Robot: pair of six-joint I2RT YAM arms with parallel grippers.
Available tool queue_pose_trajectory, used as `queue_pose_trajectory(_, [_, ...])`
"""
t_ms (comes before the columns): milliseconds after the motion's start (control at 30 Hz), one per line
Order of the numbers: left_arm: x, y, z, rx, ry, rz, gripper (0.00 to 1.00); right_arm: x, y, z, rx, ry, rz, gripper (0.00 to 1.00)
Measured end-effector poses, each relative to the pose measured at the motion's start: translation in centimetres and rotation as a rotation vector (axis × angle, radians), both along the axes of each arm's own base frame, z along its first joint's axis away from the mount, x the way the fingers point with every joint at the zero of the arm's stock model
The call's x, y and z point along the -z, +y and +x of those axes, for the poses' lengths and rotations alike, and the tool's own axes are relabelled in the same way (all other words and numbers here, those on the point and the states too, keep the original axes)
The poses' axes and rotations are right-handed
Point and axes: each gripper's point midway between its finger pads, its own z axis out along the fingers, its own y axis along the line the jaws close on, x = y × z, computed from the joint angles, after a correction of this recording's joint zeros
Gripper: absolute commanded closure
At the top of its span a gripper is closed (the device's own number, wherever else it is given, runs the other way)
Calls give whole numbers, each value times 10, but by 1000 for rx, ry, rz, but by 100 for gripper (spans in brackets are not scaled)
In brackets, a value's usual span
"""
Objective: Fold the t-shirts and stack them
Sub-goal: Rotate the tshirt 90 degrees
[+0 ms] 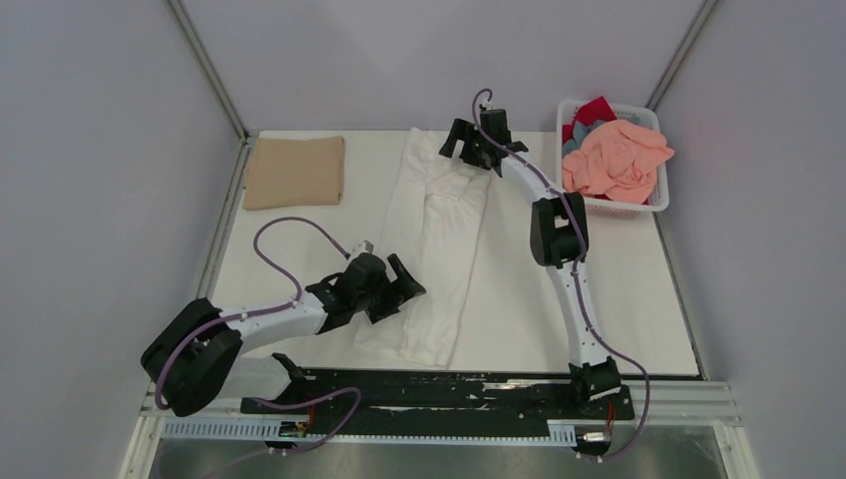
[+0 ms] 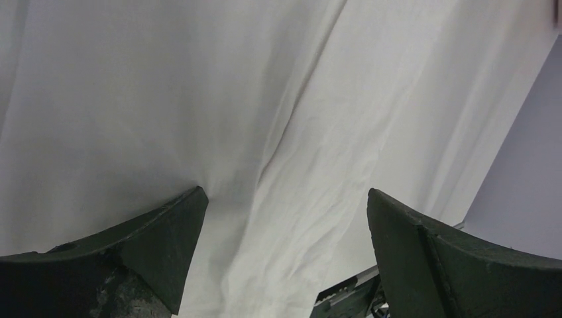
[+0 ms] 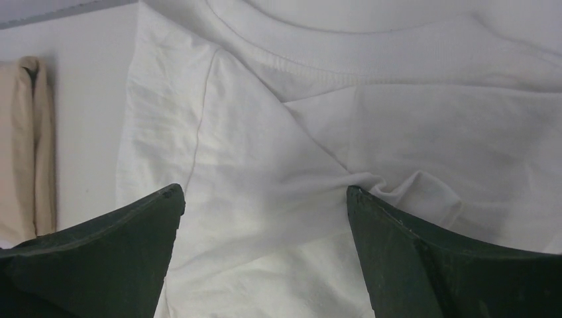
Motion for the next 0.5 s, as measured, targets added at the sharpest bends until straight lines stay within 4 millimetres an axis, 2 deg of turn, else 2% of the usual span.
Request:
queue_pose_trajectory(200, [-2, -46, 15, 9, 10, -34, 0, -5, 24, 26, -42, -112, 111, 0])
queue_pose_trajectory(300, [-3, -64, 15, 36, 10, -39, 0, -9, 30, 34, -51, -152, 131, 0])
queue_pose_trajectory(400, [-4, -70, 5, 75, 5, 5, 0, -11, 32, 33, -68, -163, 121, 0])
queue_pose_trajectory(500, [-13, -63, -11, 127, -43, 82, 0, -18, 29, 24, -86, -156, 68, 0])
